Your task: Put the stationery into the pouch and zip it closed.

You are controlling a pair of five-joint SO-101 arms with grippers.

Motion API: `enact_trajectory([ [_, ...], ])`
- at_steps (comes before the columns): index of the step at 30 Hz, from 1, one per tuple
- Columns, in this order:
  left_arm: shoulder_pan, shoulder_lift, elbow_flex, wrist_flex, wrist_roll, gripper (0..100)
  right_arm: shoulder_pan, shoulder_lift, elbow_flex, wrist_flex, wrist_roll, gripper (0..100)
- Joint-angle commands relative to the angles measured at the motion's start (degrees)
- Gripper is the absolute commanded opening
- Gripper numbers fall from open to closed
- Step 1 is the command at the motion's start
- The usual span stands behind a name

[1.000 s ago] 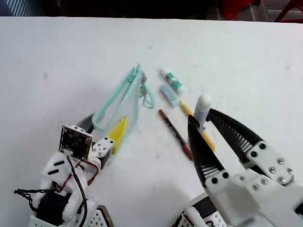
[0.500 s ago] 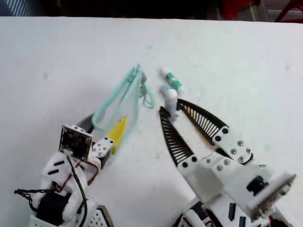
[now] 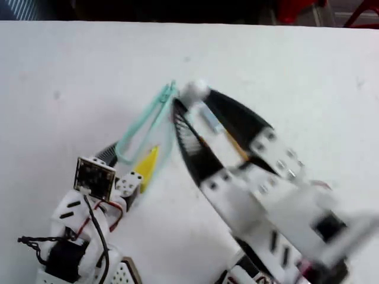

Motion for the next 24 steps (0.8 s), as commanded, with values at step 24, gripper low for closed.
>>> enact_trajectory([
  [24, -0.1, -0.1, -0.2, -0.8, 0.1, 22, -2.8, -3.3, -3.2, -1.2, -0.4, 1.7],
])
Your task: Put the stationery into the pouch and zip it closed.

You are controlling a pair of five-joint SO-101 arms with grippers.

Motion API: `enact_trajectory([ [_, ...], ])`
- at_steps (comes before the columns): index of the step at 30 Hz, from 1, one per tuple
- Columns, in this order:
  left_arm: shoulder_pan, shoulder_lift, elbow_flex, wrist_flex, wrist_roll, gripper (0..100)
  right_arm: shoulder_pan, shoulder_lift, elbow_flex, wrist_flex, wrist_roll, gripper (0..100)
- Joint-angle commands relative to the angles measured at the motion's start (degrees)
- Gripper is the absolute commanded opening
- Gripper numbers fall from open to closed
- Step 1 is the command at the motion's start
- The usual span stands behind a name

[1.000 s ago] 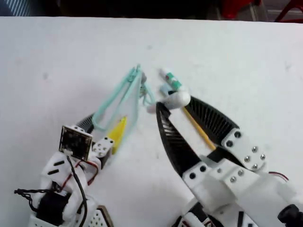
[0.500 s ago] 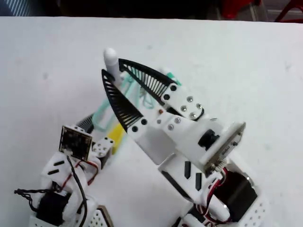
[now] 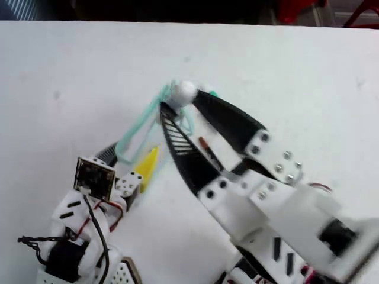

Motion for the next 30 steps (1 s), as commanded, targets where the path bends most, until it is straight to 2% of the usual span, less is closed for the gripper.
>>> enact_trajectory([
  [1, -0.1, -0.1, -0.2, -0.8, 0.1, 22, -0.2, -0.3, -2.1, -1.1, -0.4, 1.7],
  [30, -0.2, -0.1, -0.2, -0.9, -0.1, 22, 0.0, -0.2, 5.3, -2.9, -3.6, 1.7],
])
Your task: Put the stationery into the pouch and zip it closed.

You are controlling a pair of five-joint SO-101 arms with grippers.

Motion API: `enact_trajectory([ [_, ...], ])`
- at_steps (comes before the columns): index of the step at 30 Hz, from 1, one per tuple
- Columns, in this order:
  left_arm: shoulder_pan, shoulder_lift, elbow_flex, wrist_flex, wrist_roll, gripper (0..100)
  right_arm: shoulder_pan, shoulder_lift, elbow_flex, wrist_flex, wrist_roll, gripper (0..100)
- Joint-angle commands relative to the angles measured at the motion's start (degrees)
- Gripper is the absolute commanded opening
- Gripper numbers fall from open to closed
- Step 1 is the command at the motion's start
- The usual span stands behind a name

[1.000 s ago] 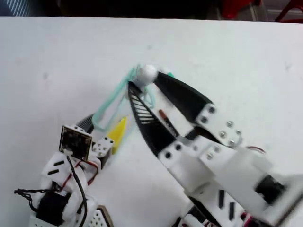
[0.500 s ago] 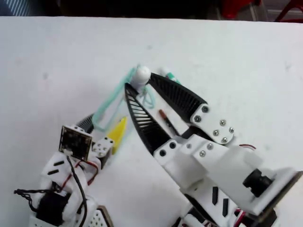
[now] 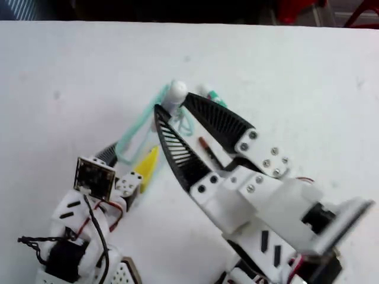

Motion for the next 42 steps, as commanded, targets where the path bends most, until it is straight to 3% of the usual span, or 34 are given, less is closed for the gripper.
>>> enact_trajectory([
  [1, -0.2, -0.1, -0.2, -1.0, -0.2, 22, 0.0, 0.3, 1.5, -3.5, -0.5, 1.7],
  [5, -0.2, -0.1, -0.2, -1.0, 0.0, 22, 0.0, 0.4, 4.8, -8.3, -0.5, 1.7],
  [14, -0.3, -0.1, -0.2, -1.0, 0.0, 22, -0.1, 0.4, 11.5, -8.7, -0.5, 1.7],
  [26, -0.3, -0.1, -0.2, -1.0, 0.1, 22, 0.0, 9.2, 11.5, -8.7, -0.4, 1.7],
  [42, -0.3, -0.1, -0.2, -1.0, 0.0, 22, 0.0, 9.5, 11.8, -5.8, -0.4, 1.7],
])
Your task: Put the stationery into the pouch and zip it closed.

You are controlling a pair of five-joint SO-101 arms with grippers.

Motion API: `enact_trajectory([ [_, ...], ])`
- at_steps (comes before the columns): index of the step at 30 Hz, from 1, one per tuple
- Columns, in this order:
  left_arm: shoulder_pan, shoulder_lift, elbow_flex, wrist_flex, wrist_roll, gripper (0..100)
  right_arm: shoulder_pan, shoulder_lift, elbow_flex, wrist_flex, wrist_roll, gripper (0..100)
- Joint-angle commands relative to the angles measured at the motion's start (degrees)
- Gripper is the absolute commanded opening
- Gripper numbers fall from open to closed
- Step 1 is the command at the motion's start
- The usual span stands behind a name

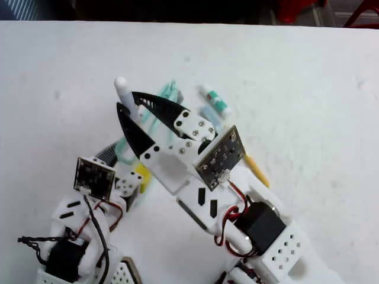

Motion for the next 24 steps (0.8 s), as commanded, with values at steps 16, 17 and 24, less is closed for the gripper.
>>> enact_trajectory([
  [16, -0.3, -0.1, -0.2, -1.0, 0.0, 22, -0.2, 0.2, -0.7, 1.4, -0.4, 2.1],
  [17, -0.3, -0.1, -0.2, -1.0, 0.0, 22, -0.2, 0.2, -0.7, 1.4, -0.4, 2.1],
  [24, -0.3, -0.1, -0.2, -1.0, 0.0, 22, -0.2, 0.2, -0.8, 1.4, -0.4, 2.1],
])
